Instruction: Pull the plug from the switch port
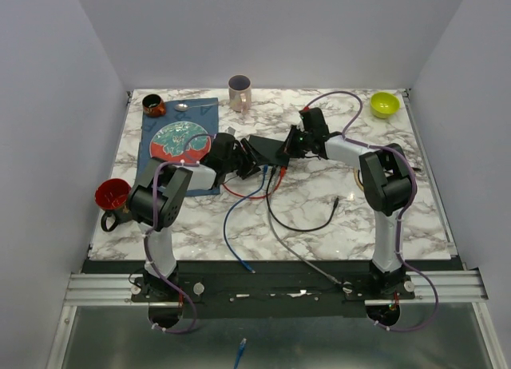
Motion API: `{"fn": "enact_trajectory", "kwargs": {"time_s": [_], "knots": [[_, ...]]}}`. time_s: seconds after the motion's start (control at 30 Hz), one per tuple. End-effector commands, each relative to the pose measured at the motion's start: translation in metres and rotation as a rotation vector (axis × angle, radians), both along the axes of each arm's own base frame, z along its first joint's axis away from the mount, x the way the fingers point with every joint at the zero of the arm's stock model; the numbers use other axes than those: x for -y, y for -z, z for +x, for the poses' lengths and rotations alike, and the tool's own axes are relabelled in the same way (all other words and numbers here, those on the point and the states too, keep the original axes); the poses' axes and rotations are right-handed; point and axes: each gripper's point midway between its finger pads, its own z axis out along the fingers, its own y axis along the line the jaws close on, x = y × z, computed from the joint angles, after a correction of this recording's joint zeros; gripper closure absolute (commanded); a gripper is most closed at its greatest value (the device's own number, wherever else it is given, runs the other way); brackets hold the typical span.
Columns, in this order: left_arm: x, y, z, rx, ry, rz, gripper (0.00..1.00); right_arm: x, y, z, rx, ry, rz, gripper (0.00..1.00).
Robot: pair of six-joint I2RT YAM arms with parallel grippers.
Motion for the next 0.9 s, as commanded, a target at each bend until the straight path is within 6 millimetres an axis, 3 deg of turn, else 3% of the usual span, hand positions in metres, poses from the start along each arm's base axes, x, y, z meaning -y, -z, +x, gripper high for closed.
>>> {"fn": "enact_trajectory", "kwargs": {"time_s": [0.0,0.3,0.53,0.67,0.87], "knots": [[-0.003,0.025,-0.005,-0.035,-0.014,0.062,0.33,0.004,0.019,-0.007,-0.049,0.015,-0.021,0.99],[-0.007,0.037,0.0,-0.055,-0.062,0.072,0.41,0.005,0.024,-0.009,-0.058,0.016,-0.026,0.99],[0.005,0.039,0.004,-0.067,-0.04,0.015,0.58,0.006,0.028,-0.011,-0.066,0.014,-0.029,0.99],[0.007,0.042,0.003,-0.076,-0.044,-0.005,0.59,0.007,0.029,-0.01,-0.065,0.014,-0.03,0.99],[0.01,0.031,0.007,-0.054,-0.073,-0.089,0.55,0.006,0.031,-0.011,-0.069,0.011,-0.028,0.99]]}}
